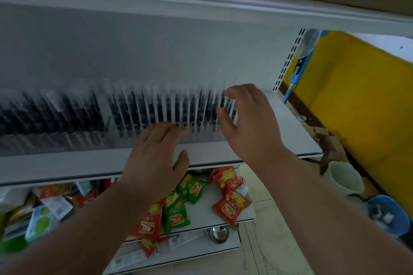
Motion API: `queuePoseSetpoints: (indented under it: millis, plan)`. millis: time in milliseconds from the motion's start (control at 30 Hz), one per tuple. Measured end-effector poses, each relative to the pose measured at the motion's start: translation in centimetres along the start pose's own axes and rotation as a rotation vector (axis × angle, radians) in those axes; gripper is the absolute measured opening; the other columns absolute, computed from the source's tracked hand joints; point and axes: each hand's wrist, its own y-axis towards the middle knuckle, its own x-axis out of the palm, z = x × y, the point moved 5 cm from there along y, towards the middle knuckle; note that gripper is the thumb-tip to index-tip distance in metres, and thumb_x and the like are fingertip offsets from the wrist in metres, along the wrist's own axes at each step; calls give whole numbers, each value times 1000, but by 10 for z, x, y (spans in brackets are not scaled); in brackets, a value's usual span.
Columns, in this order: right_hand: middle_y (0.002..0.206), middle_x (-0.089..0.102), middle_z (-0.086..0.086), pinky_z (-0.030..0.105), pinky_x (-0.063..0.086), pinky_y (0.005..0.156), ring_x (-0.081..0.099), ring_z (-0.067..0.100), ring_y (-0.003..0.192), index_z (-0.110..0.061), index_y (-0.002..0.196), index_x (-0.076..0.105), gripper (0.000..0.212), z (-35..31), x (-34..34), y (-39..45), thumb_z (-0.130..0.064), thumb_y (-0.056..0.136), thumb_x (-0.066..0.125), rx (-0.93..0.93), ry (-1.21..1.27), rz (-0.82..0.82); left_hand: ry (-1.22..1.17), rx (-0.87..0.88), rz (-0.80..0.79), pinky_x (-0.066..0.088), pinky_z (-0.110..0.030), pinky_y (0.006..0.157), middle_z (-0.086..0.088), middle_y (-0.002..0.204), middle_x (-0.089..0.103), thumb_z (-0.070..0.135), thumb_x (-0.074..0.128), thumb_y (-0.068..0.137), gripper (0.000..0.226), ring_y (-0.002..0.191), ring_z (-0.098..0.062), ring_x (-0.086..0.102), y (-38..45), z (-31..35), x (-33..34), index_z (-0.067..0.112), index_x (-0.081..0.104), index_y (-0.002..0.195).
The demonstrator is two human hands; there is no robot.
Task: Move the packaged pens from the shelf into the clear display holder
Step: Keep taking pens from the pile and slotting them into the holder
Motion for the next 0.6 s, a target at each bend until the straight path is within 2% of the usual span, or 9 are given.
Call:
queuePoseSetpoints:
  millis: [67,167,333,433,500,600]
  plan:
    - [102,58,10,34,43,76,53,25,90,-6,109,60,25,-25,1,0,-17,86,63,-123,8,26,64,-16,-16,45,-38,92,-5,114,61,39,42,87,45,107,-26,53,-13,-3,-10,13,64,117]
    - [101,59,10,36,45,76,54,27,89,-5,108,61,25,-64,9,2,-16,86,60,-186,77,18,140,-107,-47,46,-41,92,0,112,60,43,40,87,44,108,-24,53,-33,-24,-31,20,63,116]
    - [104,59,10,39,48,81,57,27,92,-6,109,60,26,-147,38,2,-21,87,61,-278,190,-64,252,-279,5,46,-43,93,2,112,60,46,38,85,47,109,-23,51,-83,-79,-89,22,64,117]
    - [108,57,5,36,46,85,55,22,97,-11,112,59,27,-202,54,-1,-27,91,59,-315,229,-131,261,-360,54,47,-44,90,1,109,60,47,39,85,47,105,-25,54,-122,-119,-123,22,65,115]
    - [110,57,3,33,45,87,55,20,100,-12,115,59,29,-249,67,-4,-30,92,57,-358,250,-152,277,-415,106,49,-44,86,1,107,61,46,41,86,43,101,-27,55,-153,-148,-150,23,66,112]
    - [111,59,3,37,48,88,56,21,101,-13,117,59,33,-331,97,-13,-33,91,56,-413,292,-211,324,-494,169,47,-43,83,-1,104,62,44,45,85,39,98,-29,56,-215,-198,-190,22,67,108]
